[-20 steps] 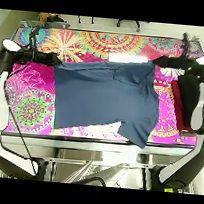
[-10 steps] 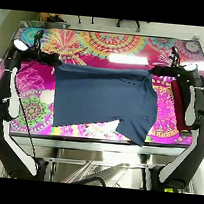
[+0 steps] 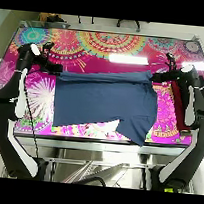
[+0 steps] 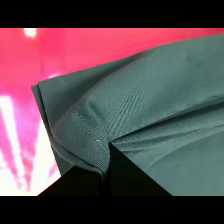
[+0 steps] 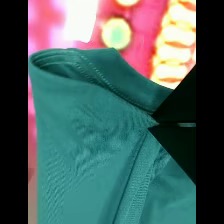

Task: Fold the shirts.

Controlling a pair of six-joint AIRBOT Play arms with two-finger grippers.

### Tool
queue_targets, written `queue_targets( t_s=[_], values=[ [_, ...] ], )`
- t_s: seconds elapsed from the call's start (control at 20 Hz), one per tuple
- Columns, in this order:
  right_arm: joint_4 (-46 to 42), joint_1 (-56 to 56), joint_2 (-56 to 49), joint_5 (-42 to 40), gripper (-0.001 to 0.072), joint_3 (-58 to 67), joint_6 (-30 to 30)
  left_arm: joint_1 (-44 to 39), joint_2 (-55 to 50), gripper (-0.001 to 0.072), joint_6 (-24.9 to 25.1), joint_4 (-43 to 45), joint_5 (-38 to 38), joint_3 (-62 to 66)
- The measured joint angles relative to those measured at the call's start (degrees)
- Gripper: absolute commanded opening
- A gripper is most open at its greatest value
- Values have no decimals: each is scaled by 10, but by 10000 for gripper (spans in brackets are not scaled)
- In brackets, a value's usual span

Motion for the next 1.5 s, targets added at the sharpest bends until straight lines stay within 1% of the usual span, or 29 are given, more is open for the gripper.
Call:
queue_targets(
  t_s=[0.2,0.25,0.3,0.35,0.4,0.45,0.5,0.55,0.7,0.75,0.8,0.85,0.95,1.05,1.15,1.35,1.5],
  values=[
    [-5,2,-1,4,23,-2,3,-6,-7,13,-10,27,-24,0],
    [-7,3,-1,6,82,-2,3,-7,-8,15,-11,29,-26,0],
    [-9,5,-1,7,242,-2,3,-7,-9,78,-13,30,-30,0],
    [-15,6,-1,7,277,-2,3,-7,-9,484,-13,35,-34,1],
    [-15,7,1,8,277,-2,7,-7,-9,695,-15,35,-38,5],
    [-14,8,6,10,281,-2,11,-7,-9,695,-17,31,-43,11],
    [-10,8,16,14,343,-2,13,-7,-9,694,-22,24,-55,21],
    [-8,7,28,17,422,-2,17,-6,-6,694,-24,22,-66,30],
    [-10,-15,82,27,415,-2,48,8,31,694,-35,20,-96,26],
    [-9,-24,99,38,364,-2,59,13,50,694,-37,18,-104,11],
    [-9,-34,115,56,343,-2,68,19,74,694,-40,15,-111,-13],
    [-8,-43,128,76,343,-3,76,26,100,694,-43,16,-116,-44],
    [-9,-64,152,125,343,-16,89,38,154,693,-50,16,-121,-126],
    [-4,-78,174,166,343,-49,100,48,219,634,-50,1,-115,-243],
    [1,-90,203,188,343,-106,107,59,283,634,-49,-15,-87,-373],
    [10,-104,280,194,346,-257,114,77,376,634,-28,-60,-16,-598],
    [11,-111,340,170,346,-365,113,91,404,634,7,-127,38,-703]
  ],
)
